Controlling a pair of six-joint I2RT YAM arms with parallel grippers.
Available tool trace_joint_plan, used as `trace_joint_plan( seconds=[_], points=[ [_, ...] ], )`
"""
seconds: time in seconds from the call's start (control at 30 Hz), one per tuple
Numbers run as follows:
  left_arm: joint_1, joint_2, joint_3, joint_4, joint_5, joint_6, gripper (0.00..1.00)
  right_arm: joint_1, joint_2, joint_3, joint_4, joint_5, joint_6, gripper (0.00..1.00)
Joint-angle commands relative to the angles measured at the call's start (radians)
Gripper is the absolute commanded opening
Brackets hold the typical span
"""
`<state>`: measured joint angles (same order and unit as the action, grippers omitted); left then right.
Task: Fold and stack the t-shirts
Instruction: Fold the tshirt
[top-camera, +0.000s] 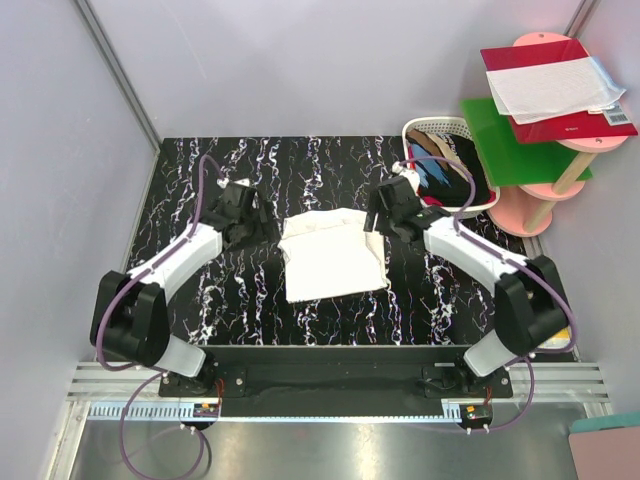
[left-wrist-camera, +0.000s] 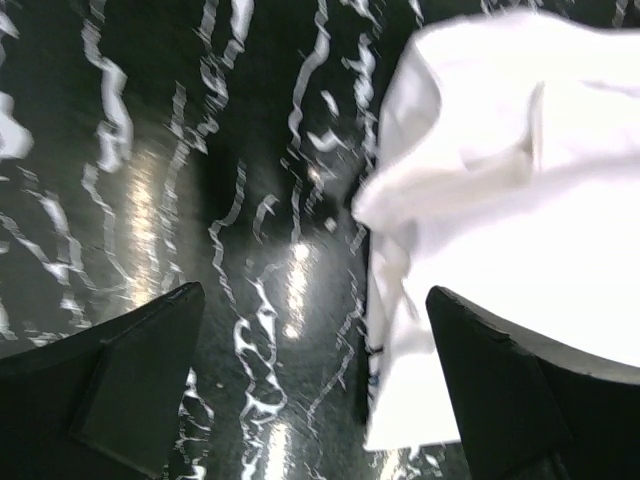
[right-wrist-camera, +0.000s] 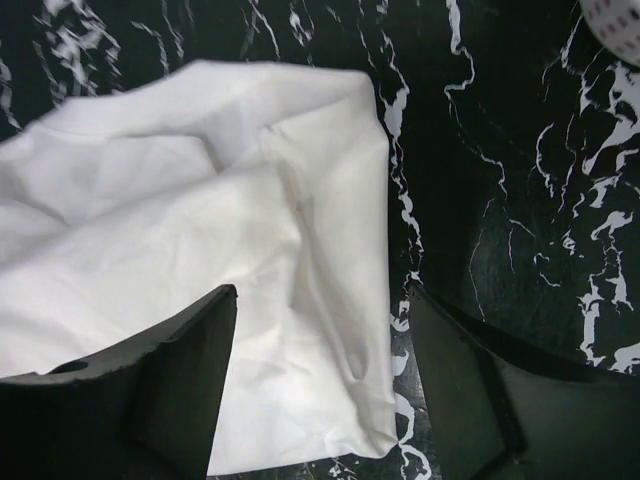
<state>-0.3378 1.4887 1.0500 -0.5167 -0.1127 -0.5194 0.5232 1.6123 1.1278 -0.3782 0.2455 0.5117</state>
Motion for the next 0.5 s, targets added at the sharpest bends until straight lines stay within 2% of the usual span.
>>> trace_joint_plan(
  seconds=[0.0,0.07,0.1,0.17,0.33,0.47],
  points=[
    [0.0,-0.116,-0.102,0.184,0.194,-0.039,0.99,0.001,-0.072,-0.054,0.145,0.069,-0.015,0.77],
    [-0.006,-0.119,-0.139,0.224,0.242,-0.054,0.87,0.001,-0.031,-0.042,0.148,0.06,-0.012,0.77],
    [-0.009,-0.114,-0.142,0.228,0.248,-0.057,0.86,0.003,-0.013,-0.033,0.147,0.04,-0.013,0.78],
    [-0.018,-0.093,-0.146,0.23,0.254,-0.06,0.84,0.003,0.047,-0.01,0.15,0.011,-0.007,0.79],
    [-0.035,-0.051,-0.162,0.28,0.269,-0.077,0.89,0.001,0.147,0.023,0.17,-0.063,0.016,0.78],
    [-0.043,-0.01,-0.171,0.32,0.286,-0.091,0.81,0.003,0.202,0.033,0.191,-0.071,0.025,0.77]
  ],
)
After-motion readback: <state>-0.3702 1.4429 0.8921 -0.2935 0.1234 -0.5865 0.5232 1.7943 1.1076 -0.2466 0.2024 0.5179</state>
